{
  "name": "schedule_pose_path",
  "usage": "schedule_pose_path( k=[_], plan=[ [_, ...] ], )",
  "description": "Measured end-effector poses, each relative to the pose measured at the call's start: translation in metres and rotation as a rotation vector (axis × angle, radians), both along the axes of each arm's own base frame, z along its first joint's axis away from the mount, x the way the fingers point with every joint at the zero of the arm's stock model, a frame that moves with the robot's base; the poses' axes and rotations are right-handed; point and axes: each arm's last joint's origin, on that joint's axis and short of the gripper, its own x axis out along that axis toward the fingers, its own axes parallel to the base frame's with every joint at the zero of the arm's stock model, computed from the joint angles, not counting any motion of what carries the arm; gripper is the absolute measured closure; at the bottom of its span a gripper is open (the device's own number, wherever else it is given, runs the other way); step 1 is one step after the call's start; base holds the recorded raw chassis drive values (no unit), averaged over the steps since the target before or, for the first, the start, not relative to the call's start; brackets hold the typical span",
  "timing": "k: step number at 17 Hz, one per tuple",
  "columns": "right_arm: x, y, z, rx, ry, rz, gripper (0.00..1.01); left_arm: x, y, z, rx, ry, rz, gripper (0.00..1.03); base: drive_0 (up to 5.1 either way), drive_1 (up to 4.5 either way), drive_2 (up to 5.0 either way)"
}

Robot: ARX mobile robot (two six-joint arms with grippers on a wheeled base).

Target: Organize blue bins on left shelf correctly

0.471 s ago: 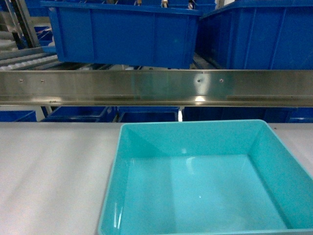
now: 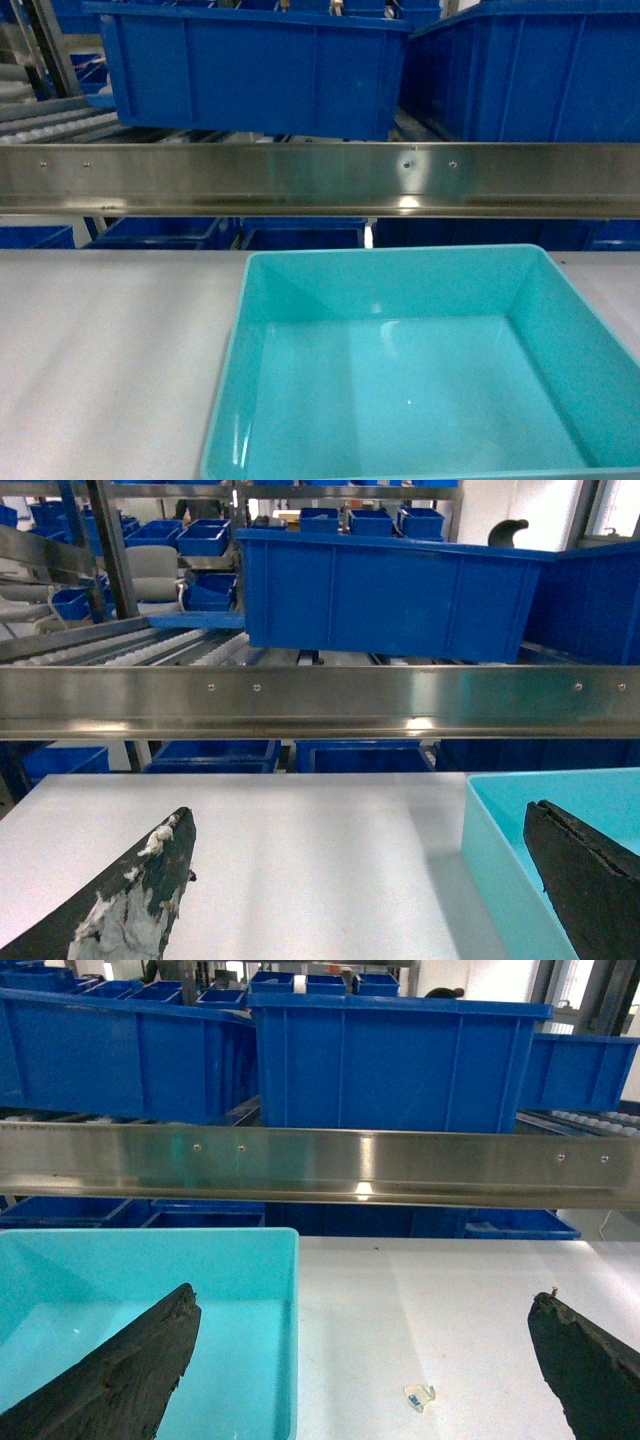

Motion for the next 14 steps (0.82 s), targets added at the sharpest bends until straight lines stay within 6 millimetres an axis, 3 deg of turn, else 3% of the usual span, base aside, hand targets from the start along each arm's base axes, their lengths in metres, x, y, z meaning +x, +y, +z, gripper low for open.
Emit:
schedule_pose_path(
  k=[9, 12, 13, 14],
  plan=[
    [0.007, 0.001, 0.007, -0.012, -0.053, 0.002, 0.03, 0.001, 0.0, 0.002, -0.003, -0.011, -0.004, 0.05, 0.0, 0.0, 0.0],
    [0.032, -0.003, 0.011, -0.04, -0.027, 0.031, 0.03, 0.026, -0.018, 0.009, -0.013, 0.021, -0.061, 0.05, 0.0, 0.0, 0.0],
    [0.078, -0.003, 0.02, -0.024, 0.023, 0.066, 0.03, 0.068, -0.049, 0.016, -0.024, 0.158, -0.132, 0.05, 0.0, 0.0, 0.0],
    [0.092, -0.002, 0.013, -0.006, 0.113, 0.075, 0.03, 0.076, -0.057, 0.008, -0.004, 0.243, -0.148, 0.05, 0.0, 0.0, 0.0]
  ],
)
